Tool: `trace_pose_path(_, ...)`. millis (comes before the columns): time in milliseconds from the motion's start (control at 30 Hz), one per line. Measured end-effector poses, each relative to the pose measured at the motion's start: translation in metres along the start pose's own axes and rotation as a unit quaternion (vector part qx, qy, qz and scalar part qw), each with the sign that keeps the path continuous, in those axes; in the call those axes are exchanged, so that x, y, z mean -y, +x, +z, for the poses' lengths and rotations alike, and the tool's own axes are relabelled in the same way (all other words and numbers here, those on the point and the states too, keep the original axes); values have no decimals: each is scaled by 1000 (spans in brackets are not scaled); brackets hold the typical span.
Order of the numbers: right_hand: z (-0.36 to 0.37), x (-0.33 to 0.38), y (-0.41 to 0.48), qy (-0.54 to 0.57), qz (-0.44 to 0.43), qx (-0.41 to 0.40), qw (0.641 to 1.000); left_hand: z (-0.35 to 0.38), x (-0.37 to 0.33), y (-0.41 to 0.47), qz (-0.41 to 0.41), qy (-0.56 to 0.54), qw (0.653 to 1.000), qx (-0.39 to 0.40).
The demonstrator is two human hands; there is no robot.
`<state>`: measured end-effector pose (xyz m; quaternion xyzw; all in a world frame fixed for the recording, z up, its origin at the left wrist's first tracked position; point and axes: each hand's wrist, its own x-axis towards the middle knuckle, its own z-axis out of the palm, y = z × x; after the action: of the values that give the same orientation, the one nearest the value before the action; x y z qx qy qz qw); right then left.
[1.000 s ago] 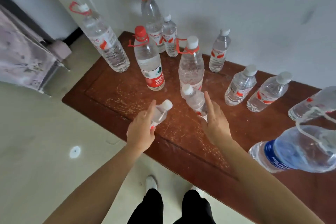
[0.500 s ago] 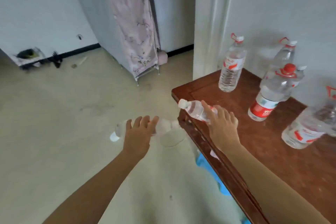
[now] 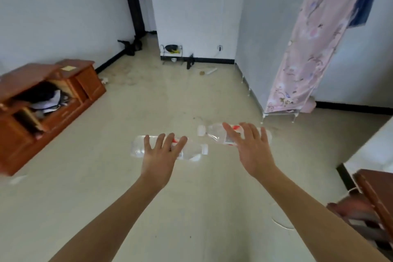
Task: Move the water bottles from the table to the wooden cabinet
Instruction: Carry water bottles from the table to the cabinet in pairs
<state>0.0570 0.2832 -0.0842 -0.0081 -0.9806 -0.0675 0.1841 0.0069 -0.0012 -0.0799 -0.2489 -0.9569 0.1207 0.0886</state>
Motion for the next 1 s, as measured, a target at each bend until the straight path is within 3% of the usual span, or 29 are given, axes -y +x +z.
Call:
trace_pose_path(233,70,123,148,35,-128,24,991,79,134,15,-122,-32,990,57)
trace_pose_path(433,138,234,324,68,-207,15,976,133,279,100,-228,-38,969,87)
trace_pose_path(533,148,287,406,90,-238,42,966,137,353,140,-277,-36,957,73)
trace_pose_path(667,151,358,506,94,-282,-1,955,148,437,167,-334,-33,941,46)
trace_pose_path(1000,175,615,699,123,-388,-46,912,235,696,151,-455,-15,890,24)
